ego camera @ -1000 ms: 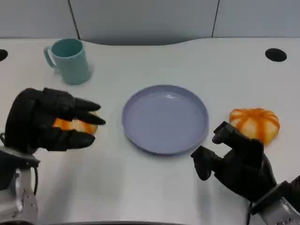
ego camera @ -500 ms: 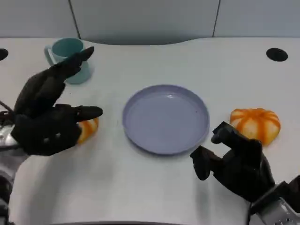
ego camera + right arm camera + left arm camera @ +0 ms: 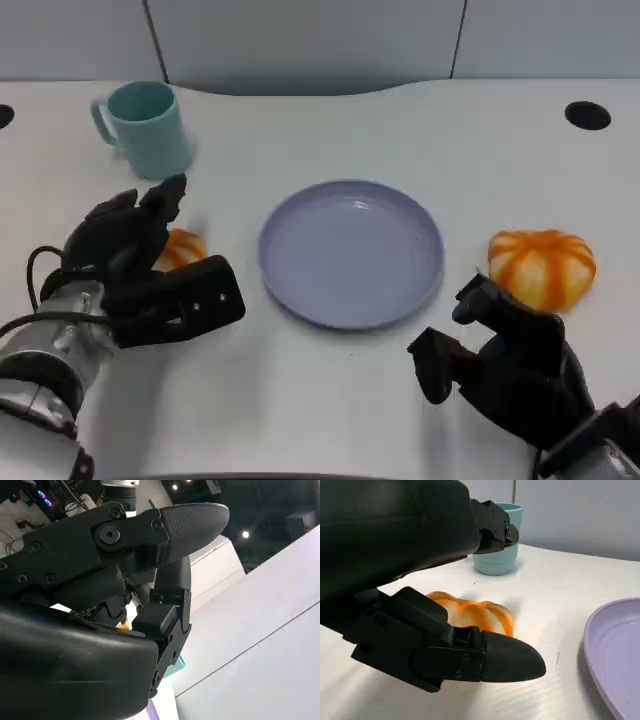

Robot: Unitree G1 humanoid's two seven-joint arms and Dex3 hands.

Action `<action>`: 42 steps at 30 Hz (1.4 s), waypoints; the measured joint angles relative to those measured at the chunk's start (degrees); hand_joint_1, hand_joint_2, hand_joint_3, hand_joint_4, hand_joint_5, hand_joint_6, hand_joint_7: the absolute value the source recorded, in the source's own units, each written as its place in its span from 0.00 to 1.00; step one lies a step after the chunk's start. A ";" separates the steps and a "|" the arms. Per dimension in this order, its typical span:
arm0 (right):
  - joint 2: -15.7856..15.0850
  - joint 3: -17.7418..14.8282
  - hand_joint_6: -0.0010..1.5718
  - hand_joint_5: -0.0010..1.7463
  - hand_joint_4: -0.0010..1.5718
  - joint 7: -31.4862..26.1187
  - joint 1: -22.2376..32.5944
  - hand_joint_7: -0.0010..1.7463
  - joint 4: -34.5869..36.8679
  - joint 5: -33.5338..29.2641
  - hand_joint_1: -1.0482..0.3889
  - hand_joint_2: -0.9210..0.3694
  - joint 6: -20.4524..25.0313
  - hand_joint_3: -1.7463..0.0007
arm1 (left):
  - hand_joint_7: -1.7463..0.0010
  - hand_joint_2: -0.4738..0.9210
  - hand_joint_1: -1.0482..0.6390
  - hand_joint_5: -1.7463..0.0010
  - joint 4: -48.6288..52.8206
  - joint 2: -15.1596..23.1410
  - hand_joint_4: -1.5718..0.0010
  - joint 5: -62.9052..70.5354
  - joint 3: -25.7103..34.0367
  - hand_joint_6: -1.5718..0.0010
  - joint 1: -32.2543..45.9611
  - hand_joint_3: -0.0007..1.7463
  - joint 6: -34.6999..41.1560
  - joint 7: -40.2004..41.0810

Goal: Grasp the bread from the table and place it into the plate.

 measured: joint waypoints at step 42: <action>-0.64 -0.73 0.49 0.91 0.54 -1.39 -2.40 0.63 -0.10 1.25 0.19 0.00 0.38 0.88 | 0.88 0.97 0.49 0.63 -2.76 -4.30 0.41 -10.53 6.64 0.35 -14.13 0.00 -18.92 15.71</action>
